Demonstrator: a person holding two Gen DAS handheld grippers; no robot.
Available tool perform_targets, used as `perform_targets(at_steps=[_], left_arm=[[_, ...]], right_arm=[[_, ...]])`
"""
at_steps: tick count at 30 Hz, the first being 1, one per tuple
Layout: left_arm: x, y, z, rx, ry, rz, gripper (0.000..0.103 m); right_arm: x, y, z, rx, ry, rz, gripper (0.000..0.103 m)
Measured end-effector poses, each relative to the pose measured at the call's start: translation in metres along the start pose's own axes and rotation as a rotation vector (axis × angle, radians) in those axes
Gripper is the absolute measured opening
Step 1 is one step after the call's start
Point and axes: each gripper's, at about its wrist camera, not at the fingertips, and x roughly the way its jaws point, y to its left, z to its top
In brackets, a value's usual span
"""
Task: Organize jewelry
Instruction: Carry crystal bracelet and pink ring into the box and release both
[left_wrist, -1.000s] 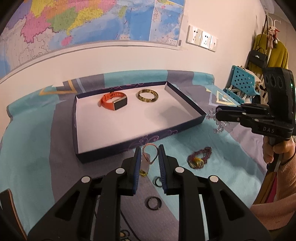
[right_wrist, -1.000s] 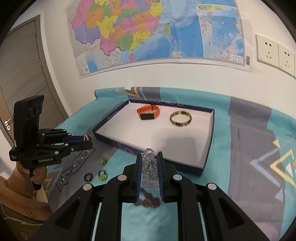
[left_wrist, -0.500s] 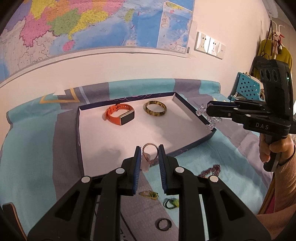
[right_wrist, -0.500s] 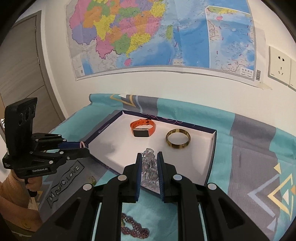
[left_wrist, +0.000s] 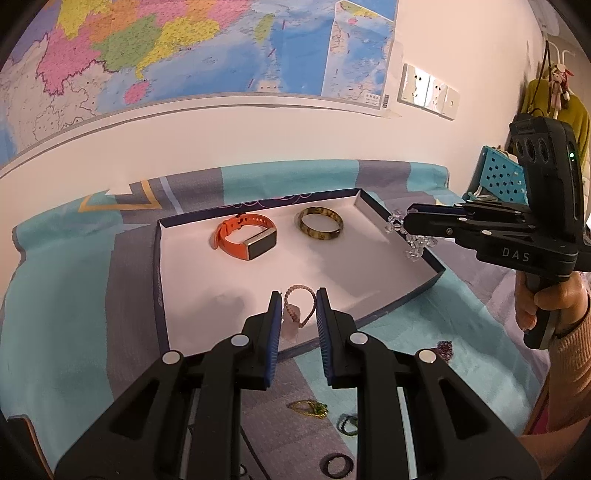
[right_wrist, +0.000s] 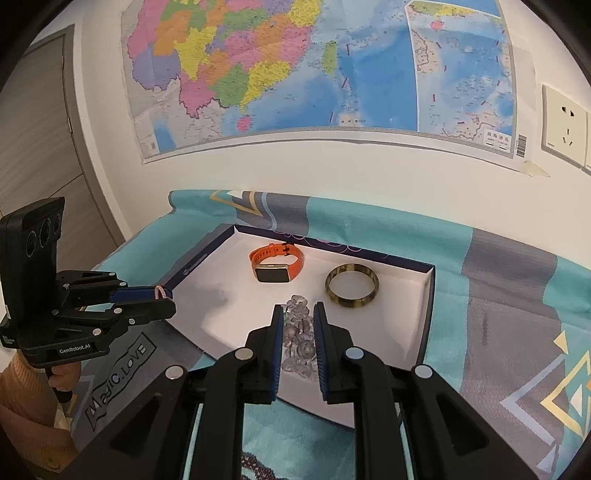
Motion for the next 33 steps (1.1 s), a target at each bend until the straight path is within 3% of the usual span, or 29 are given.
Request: perform_targets(at_steps=[33], left_arm=[[0.047,0.012,0.017,-0.006,0.055,0.045,0.019]], right_arm=[[0.047,-0.014,0.011,0.019,0.057,-0.022,0.014]])
